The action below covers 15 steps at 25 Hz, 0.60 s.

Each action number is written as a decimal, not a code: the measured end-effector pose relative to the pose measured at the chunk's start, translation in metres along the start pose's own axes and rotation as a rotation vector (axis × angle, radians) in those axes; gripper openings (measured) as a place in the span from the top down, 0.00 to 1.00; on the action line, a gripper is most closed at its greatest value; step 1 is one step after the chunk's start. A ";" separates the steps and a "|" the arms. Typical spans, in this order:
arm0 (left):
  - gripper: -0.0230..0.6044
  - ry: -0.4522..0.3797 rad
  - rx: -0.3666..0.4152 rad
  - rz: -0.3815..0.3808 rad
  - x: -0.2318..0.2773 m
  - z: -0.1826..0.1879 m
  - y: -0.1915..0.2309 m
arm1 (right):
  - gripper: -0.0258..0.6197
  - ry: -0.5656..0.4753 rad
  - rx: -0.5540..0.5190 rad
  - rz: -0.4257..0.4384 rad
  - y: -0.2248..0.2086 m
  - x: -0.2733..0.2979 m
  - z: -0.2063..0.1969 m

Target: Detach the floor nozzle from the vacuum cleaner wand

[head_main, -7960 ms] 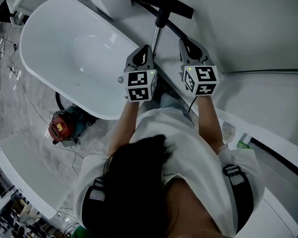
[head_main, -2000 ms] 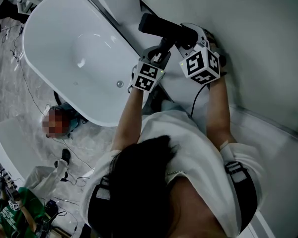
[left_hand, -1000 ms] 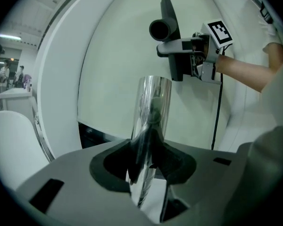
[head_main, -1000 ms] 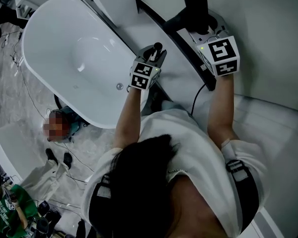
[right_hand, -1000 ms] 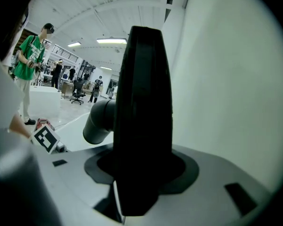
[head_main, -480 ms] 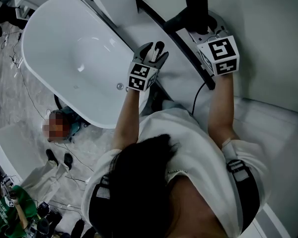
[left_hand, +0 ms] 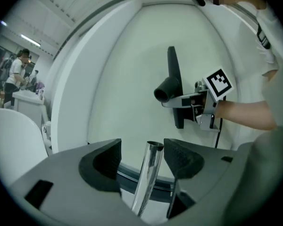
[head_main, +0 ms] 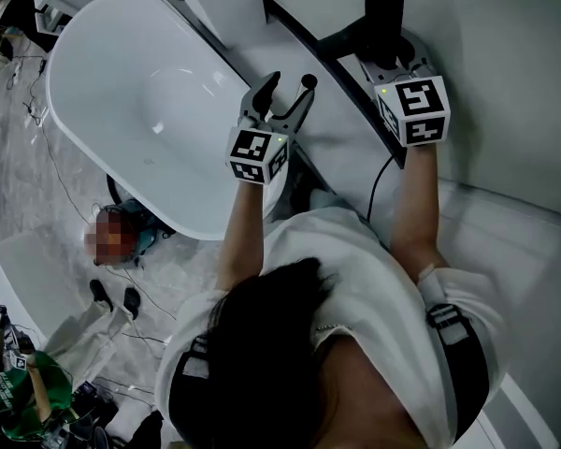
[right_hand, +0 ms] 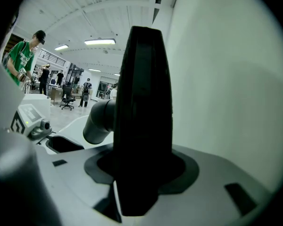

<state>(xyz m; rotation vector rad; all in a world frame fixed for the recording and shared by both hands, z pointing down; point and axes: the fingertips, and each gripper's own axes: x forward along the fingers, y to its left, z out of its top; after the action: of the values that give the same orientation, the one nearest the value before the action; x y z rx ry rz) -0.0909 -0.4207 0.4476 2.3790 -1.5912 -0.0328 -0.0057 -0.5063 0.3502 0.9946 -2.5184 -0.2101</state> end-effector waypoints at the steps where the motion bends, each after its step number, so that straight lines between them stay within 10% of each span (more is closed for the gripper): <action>1: 0.52 -0.018 -0.012 0.011 -0.005 0.005 0.001 | 0.62 -0.002 0.012 -0.010 0.001 -0.002 -0.001; 15: 0.52 -0.132 -0.047 0.079 -0.059 0.054 0.001 | 0.62 -0.027 0.125 -0.128 0.027 -0.026 0.002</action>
<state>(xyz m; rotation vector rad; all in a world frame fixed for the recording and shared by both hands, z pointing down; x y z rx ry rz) -0.1240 -0.3791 0.3883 2.3194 -1.7226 -0.2134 -0.0063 -0.4687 0.3476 1.2116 -2.5198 -0.1052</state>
